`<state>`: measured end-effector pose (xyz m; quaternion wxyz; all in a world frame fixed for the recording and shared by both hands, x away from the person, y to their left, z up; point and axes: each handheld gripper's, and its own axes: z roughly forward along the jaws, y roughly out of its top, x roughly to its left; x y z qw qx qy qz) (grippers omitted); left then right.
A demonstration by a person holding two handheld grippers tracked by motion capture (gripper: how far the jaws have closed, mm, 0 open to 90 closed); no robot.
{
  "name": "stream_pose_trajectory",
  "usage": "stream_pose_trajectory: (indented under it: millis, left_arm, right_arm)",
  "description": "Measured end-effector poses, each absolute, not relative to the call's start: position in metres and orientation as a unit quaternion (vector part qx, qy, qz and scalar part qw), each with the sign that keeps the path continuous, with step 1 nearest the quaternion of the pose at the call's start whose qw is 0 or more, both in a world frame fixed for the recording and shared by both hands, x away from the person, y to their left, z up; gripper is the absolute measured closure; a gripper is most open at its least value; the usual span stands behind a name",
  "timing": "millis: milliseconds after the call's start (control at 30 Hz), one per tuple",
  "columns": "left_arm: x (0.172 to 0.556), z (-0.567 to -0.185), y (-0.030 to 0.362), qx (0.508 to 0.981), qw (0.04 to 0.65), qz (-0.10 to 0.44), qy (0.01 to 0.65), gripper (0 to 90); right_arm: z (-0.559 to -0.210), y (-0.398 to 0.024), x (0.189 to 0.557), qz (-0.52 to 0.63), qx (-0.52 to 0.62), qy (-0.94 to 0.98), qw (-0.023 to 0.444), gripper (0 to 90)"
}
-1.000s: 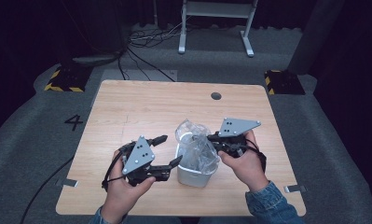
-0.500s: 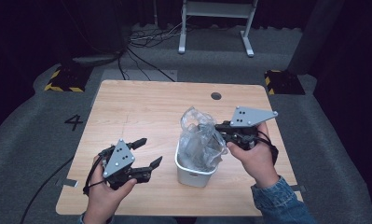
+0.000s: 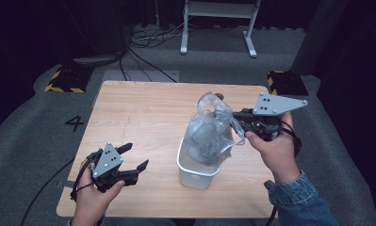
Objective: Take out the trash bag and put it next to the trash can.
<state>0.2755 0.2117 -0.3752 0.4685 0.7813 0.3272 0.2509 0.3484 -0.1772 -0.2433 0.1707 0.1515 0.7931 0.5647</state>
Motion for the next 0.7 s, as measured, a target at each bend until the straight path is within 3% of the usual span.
stream_pose_trajectory:
  millis: [367,700]
  left_arm:
    - [0.285,-0.391,0.220,0.790,0.446,0.252,0.335,27.1]
    - [0.290,-0.402,0.226,0.793,0.435,0.248,0.347,27.5]
  right_arm:
    - [-0.222,-0.211,0.347,0.565,0.173,0.778,0.212,89.9]
    - [-0.239,-0.243,0.361,0.532,0.223,0.781,0.239,89.7]
